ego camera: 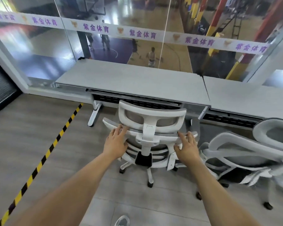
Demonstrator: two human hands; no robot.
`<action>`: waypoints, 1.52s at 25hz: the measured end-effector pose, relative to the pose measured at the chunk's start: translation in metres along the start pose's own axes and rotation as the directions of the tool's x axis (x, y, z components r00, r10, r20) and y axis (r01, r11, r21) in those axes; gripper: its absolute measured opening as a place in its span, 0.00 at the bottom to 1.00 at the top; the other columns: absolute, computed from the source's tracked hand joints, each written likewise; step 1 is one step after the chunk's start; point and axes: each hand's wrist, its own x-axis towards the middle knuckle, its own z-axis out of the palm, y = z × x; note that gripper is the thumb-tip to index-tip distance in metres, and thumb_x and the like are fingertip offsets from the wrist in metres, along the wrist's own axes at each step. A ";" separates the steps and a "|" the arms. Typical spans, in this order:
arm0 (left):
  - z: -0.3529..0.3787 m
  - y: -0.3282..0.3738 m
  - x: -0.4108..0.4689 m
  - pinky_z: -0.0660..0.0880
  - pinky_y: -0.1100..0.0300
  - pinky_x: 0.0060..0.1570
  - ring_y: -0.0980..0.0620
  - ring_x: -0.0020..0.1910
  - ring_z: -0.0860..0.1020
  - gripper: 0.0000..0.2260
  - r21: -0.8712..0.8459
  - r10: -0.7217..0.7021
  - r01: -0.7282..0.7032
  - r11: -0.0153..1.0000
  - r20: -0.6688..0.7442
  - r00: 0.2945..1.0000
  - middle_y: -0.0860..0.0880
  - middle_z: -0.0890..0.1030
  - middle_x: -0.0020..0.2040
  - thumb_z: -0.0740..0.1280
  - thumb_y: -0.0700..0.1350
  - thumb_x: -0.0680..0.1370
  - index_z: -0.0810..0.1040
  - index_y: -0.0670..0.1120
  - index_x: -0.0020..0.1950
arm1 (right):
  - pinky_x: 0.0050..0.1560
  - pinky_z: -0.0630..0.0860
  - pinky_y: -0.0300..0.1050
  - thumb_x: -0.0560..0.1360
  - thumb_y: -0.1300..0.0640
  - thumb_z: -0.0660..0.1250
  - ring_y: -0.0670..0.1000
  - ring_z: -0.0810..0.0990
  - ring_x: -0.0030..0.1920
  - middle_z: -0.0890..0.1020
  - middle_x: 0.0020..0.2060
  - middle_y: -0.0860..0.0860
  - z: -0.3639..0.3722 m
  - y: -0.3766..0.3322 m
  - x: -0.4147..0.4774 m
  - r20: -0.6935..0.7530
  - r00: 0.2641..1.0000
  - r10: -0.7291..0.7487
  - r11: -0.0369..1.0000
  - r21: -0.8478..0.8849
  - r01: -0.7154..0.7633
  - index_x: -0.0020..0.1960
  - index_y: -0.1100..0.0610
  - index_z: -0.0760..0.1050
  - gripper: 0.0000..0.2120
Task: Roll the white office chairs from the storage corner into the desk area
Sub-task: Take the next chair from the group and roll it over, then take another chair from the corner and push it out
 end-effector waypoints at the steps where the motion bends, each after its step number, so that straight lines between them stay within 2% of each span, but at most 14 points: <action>1: -0.001 0.006 -0.002 0.61 0.43 0.74 0.41 0.79 0.53 0.32 -0.009 -0.021 0.021 1.000 0.012 1.000 0.49 0.52 0.82 0.64 0.46 0.77 0.55 0.60 0.78 | 0.79 0.50 0.53 0.81 0.49 0.62 0.57 0.48 0.81 0.53 0.81 0.57 -0.003 -0.001 0.002 -0.016 1.000 -0.020 1.000 -0.003 0.020 0.80 0.47 0.58 0.29; 3: -0.004 0.015 -0.011 0.61 0.41 0.73 0.42 0.79 0.54 0.30 -0.044 -0.044 0.044 0.998 0.000 0.999 0.51 0.53 0.82 0.63 0.47 0.78 0.56 0.61 0.77 | 0.75 0.60 0.54 0.79 0.54 0.64 0.60 0.63 0.75 0.69 0.74 0.59 -0.007 -0.007 0.001 -0.135 0.984 -0.113 0.993 0.021 0.117 0.75 0.53 0.68 0.24; 4: -0.006 0.021 -0.020 0.62 0.42 0.73 0.42 0.78 0.56 0.27 -0.065 -0.054 0.052 0.997 -0.032 0.998 0.51 0.56 0.81 0.63 0.47 0.78 0.59 0.60 0.76 | 0.69 0.66 0.55 0.78 0.56 0.65 0.61 0.71 0.68 0.76 0.67 0.59 -0.009 -0.013 -0.002 -0.202 0.965 -0.167 0.983 0.038 0.178 0.70 0.55 0.73 0.20; 6: -0.012 0.033 -0.049 0.64 0.45 0.71 0.42 0.75 0.62 0.21 -0.084 -0.082 0.070 0.994 -0.155 0.984 0.50 0.64 0.77 0.63 0.47 0.78 0.66 0.58 0.71 | 0.58 0.72 0.55 0.77 0.58 0.65 0.61 0.77 0.57 0.81 0.56 0.57 -0.013 -0.028 -0.012 -0.299 0.914 -0.273 0.950 0.067 0.305 0.62 0.56 0.78 0.14; 8: -0.023 0.046 -0.084 0.67 0.49 0.67 0.44 0.69 0.68 0.17 -0.111 -0.128 0.101 0.989 -0.267 0.955 0.50 0.71 0.71 0.64 0.46 0.79 0.72 0.55 0.68 | 0.59 0.72 0.56 0.77 0.58 0.65 0.60 0.77 0.56 0.82 0.55 0.55 -0.015 -0.052 -0.026 -0.330 0.862 -0.385 0.893 0.104 0.438 0.61 0.57 0.78 0.13; 11: -0.048 0.054 -0.146 0.69 0.53 0.63 0.47 0.63 0.71 0.13 -0.161 -0.199 0.142 0.977 -0.430 0.881 0.51 0.75 0.63 0.64 0.45 0.79 0.75 0.52 0.64 | 0.62 0.70 0.51 0.78 0.57 0.65 0.56 0.76 0.58 0.80 0.57 0.51 -0.014 -0.105 -0.056 -0.265 0.771 -0.579 0.759 0.172 0.628 0.61 0.54 0.77 0.13; 15: -0.077 0.033 -0.241 0.73 0.53 0.57 0.49 0.56 0.75 0.09 -0.218 -0.305 0.215 0.952 -0.624 0.719 0.53 0.78 0.57 0.65 0.46 0.80 0.78 0.51 0.59 | 0.59 0.70 0.50 0.78 0.55 0.64 0.53 0.76 0.57 0.80 0.55 0.48 0.000 -0.184 -0.116 -0.213 0.616 -0.759 0.557 0.277 0.783 0.62 0.51 0.77 0.13; 18: -0.098 0.007 -0.327 0.73 0.52 0.55 0.49 0.53 0.74 0.09 -0.258 -0.407 0.324 0.910 -0.707 0.578 0.52 0.78 0.55 0.65 0.46 0.80 0.79 0.50 0.59 | 0.61 0.72 0.52 0.77 0.57 0.66 0.52 0.76 0.58 0.80 0.56 0.49 0.018 -0.245 -0.187 -0.191 0.450 -0.873 0.361 0.368 0.857 0.61 0.52 0.78 0.14; 23: -0.114 -0.044 -0.502 0.71 0.53 0.58 0.50 0.58 0.72 0.10 -0.363 -0.572 0.512 0.779 -0.746 0.341 0.54 0.77 0.58 0.64 0.47 0.80 0.78 0.52 0.61 | 0.59 0.72 0.48 0.78 0.56 0.65 0.50 0.76 0.58 0.79 0.55 0.46 0.067 -0.334 -0.344 -0.123 0.200 -0.972 0.124 0.453 0.883 0.61 0.52 0.77 0.12; 26: -0.116 -0.077 -0.632 0.69 0.55 0.58 0.49 0.58 0.73 0.10 -0.411 -0.605 0.585 0.699 -0.777 0.177 0.55 0.78 0.58 0.63 0.47 0.79 0.78 0.52 0.60 | 0.59 0.72 0.44 0.78 0.58 0.66 0.48 0.76 0.58 0.79 0.55 0.44 0.103 -0.378 -0.476 -0.108 0.062 -0.992 -0.006 0.539 0.842 0.62 0.51 0.77 0.13; 28: -0.114 -0.097 -0.719 0.69 0.55 0.58 0.51 0.57 0.73 0.10 -0.434 -0.631 0.648 0.626 -0.770 0.094 0.56 0.78 0.58 0.63 0.47 0.80 0.78 0.53 0.60 | 0.59 0.72 0.42 0.78 0.58 0.66 0.47 0.76 0.57 0.78 0.55 0.43 0.129 -0.403 -0.566 -0.096 -0.019 -0.995 -0.073 0.601 0.796 0.62 0.51 0.78 0.13; 31: -0.107 -0.123 -0.851 0.71 0.52 0.58 0.51 0.56 0.73 0.10 -0.478 -0.660 0.712 0.515 -0.751 -0.027 0.56 0.78 0.57 0.63 0.48 0.80 0.77 0.53 0.60 | 0.59 0.73 0.41 0.79 0.58 0.65 0.45 0.76 0.58 0.77 0.55 0.43 0.170 -0.438 -0.702 -0.040 -0.163 -0.986 -0.145 0.692 0.707 0.63 0.51 0.77 0.13; 35: -0.095 -0.161 -0.998 0.70 0.55 0.59 0.52 0.58 0.73 0.09 -0.580 -0.700 0.727 0.367 -0.687 -0.195 0.56 0.78 0.58 0.64 0.48 0.81 0.77 0.53 0.61 | 0.56 0.71 0.33 0.79 0.59 0.65 0.41 0.75 0.56 0.76 0.55 0.44 0.225 -0.480 -0.856 0.026 -0.340 -0.940 -0.196 0.775 0.601 0.63 0.51 0.77 0.14; 38: -0.088 -0.209 -1.097 0.70 0.55 0.60 0.53 0.58 0.73 0.09 -0.625 -0.698 0.732 0.272 -0.652 -0.297 0.57 0.78 0.58 0.64 0.48 0.81 0.77 0.54 0.60 | 0.55 0.67 0.28 0.78 0.59 0.66 0.41 0.75 0.55 0.76 0.54 0.43 0.278 -0.518 -0.965 0.064 -0.432 -0.899 -0.209 0.805 0.556 0.63 0.50 0.78 0.14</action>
